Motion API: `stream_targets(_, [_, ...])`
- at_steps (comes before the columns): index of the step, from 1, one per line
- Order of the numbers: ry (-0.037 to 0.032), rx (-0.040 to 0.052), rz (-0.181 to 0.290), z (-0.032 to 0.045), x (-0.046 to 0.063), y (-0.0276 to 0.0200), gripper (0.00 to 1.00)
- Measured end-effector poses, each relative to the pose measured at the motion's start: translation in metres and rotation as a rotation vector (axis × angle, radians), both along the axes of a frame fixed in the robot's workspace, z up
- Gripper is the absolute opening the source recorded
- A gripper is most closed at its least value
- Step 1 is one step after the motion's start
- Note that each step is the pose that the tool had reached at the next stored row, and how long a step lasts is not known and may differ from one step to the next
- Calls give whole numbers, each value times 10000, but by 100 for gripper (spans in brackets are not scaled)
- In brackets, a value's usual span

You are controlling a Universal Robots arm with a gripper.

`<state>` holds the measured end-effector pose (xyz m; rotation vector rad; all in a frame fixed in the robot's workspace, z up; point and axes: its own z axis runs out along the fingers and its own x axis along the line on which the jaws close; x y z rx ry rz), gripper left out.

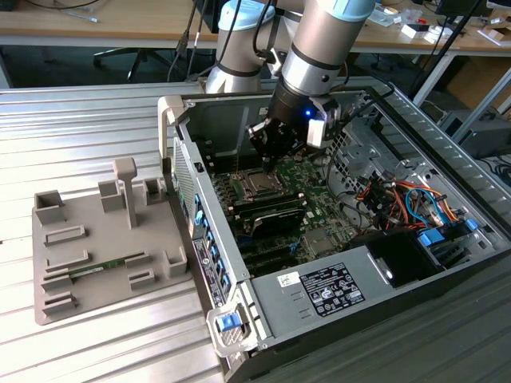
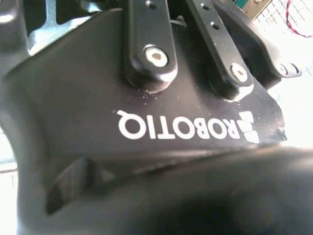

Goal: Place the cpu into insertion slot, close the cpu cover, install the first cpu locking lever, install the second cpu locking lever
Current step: 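Install the first cpu locking lever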

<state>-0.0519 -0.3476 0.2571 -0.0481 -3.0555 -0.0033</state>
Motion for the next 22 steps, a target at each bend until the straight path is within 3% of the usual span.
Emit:
stream_targets(18, [1,92,279,1,0,-1,11])
stream_targets(20, [-4,348,291,0,0,0,11])
stream_targets(21, [-8,632,294,0,0,0,11])
stream_targets(22, [-9,741,298,0,0,0,11])
